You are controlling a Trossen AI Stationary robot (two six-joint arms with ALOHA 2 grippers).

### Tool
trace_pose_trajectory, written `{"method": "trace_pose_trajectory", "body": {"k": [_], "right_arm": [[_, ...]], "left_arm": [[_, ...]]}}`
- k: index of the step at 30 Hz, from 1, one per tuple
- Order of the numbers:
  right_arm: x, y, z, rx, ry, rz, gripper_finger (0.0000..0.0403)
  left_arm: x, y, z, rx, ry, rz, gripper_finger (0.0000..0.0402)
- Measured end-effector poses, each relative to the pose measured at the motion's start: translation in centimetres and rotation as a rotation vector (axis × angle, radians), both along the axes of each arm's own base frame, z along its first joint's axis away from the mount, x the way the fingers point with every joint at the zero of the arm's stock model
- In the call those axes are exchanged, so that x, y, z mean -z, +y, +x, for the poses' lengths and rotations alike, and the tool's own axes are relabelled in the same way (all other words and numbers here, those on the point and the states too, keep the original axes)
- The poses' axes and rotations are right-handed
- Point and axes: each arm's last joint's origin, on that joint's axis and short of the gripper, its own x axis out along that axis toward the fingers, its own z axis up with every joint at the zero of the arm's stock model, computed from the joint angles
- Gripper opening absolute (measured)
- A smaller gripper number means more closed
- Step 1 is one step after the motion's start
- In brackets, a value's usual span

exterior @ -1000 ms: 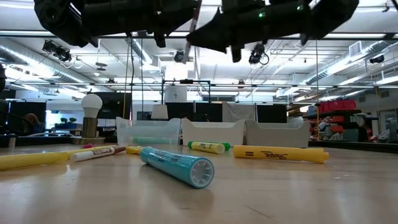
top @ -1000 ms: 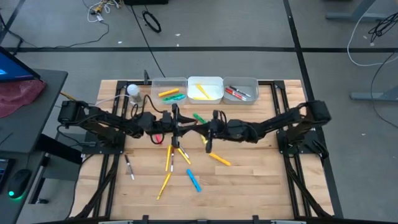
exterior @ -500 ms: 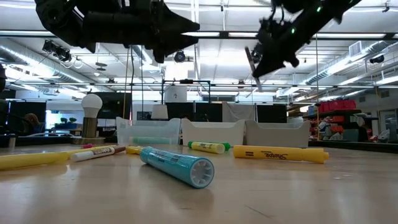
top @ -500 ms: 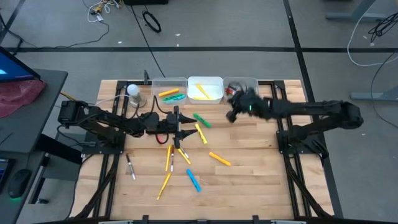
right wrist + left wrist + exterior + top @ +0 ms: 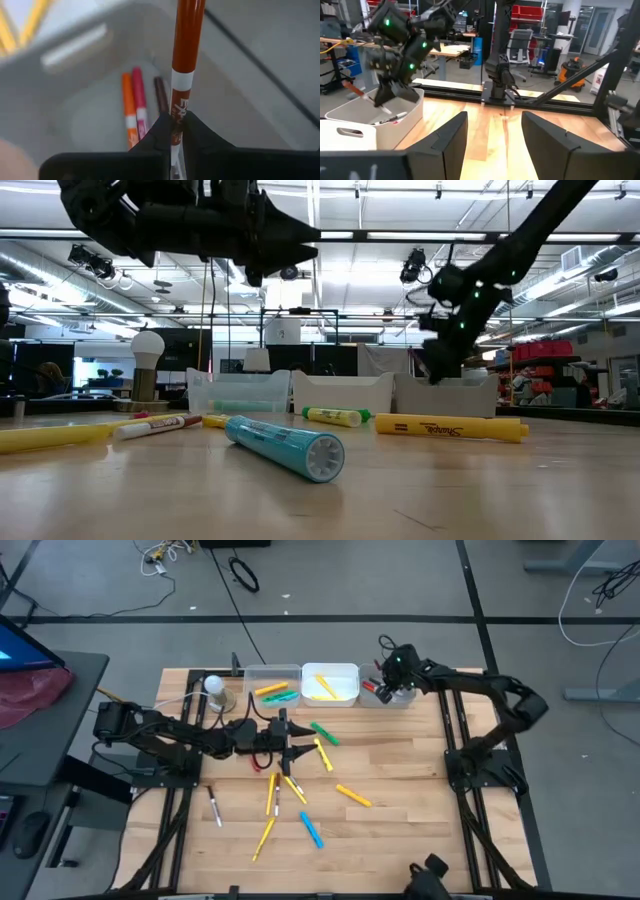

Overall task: Pick & Place Markers
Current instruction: Put the light brown marker pen into the gray bin, then put the yellow highlighter pen into the transparent bin

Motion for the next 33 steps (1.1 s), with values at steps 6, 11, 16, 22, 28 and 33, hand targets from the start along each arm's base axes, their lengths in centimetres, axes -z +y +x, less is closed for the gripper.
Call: {"method": "trace_pose_trajectory", "body": {"k": [6,11,16,22,28,33], "right_arm": [[2.6,-0.6,-0.3,-0.044,0.077,0.077,0.0013],[3.0,-0.6,-0.3,-0.05,0.098,0.098,0.0018],[3.1,-0.5,-0.4,-0.05,0.105,0.107,0.0052],[2.4,-0.1,-0.6,-0.047,0.107,0.11,0.0099],[-0.6,0.9,-1.2,-0.017,0.043,0.07,0.0119],[-4.8,3.1,-0.9,0.018,-0.123,0.0,0.0113]], "left_arm": [[0.0,0.2,0.0,-0.019,0.0,0.001,0.0193],[0.0,0.2,0.0,-0.023,0.0,0.001,0.0193],[0.0,0.2,0.0,-0.022,0.0,0.0,0.0193],[0.0,0.2,0.0,-0.022,0.0,-0.001,0.0193],[0.0,0.2,0.0,-0.022,0.0,-0.001,0.0193],[0.0,0.2,0.0,-0.023,0.0,-0.001,0.0193]]}}
